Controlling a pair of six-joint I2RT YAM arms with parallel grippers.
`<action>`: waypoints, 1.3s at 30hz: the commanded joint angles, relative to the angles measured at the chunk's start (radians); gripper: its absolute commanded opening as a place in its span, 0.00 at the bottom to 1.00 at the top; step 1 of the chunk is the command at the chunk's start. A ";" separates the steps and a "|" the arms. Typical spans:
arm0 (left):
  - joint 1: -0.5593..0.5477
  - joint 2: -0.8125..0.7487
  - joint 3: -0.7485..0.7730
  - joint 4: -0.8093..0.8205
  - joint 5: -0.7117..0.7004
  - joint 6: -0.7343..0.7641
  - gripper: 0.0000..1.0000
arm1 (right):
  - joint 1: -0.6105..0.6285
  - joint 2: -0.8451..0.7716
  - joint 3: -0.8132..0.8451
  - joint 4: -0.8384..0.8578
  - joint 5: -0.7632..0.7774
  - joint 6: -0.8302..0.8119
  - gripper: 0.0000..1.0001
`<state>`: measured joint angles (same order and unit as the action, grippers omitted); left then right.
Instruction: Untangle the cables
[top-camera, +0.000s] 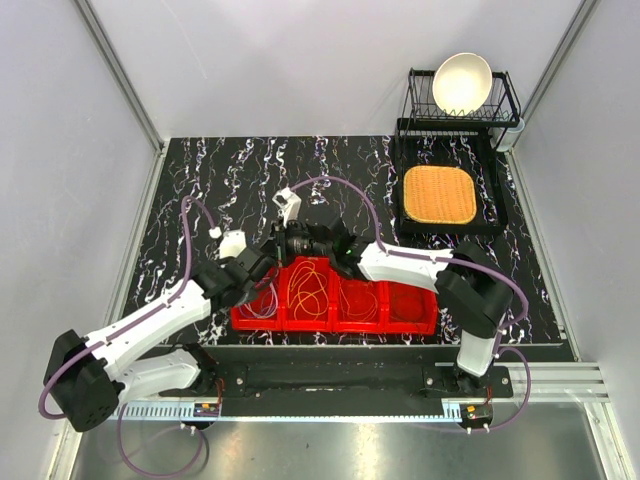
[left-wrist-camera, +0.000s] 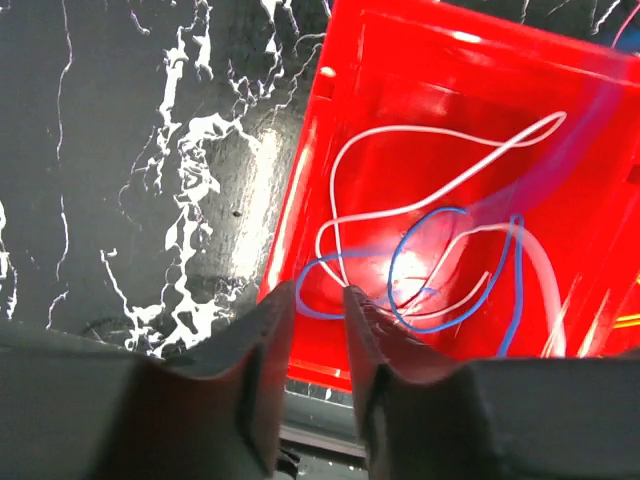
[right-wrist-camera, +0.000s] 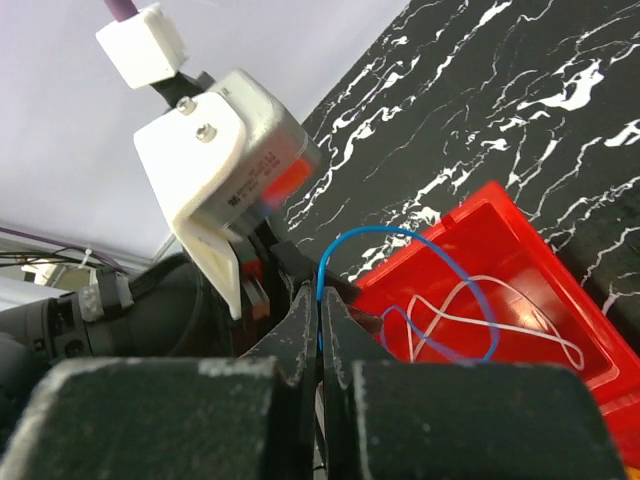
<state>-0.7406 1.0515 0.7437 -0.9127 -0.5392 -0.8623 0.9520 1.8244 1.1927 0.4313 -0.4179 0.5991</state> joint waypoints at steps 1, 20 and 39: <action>-0.011 -0.013 0.069 0.028 -0.002 0.040 0.43 | 0.045 -0.040 -0.004 -0.008 0.044 -0.033 0.00; -0.009 -0.171 0.278 -0.209 -0.130 0.176 0.64 | 0.096 0.162 0.108 -0.192 0.093 -0.044 0.00; -0.008 -0.349 0.183 -0.098 -0.188 0.229 0.71 | 0.103 0.222 0.277 -0.423 0.165 -0.048 0.21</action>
<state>-0.7471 0.6899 0.9371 -1.0607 -0.6910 -0.6502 1.0492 2.0624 1.3960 0.0681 -0.2871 0.5789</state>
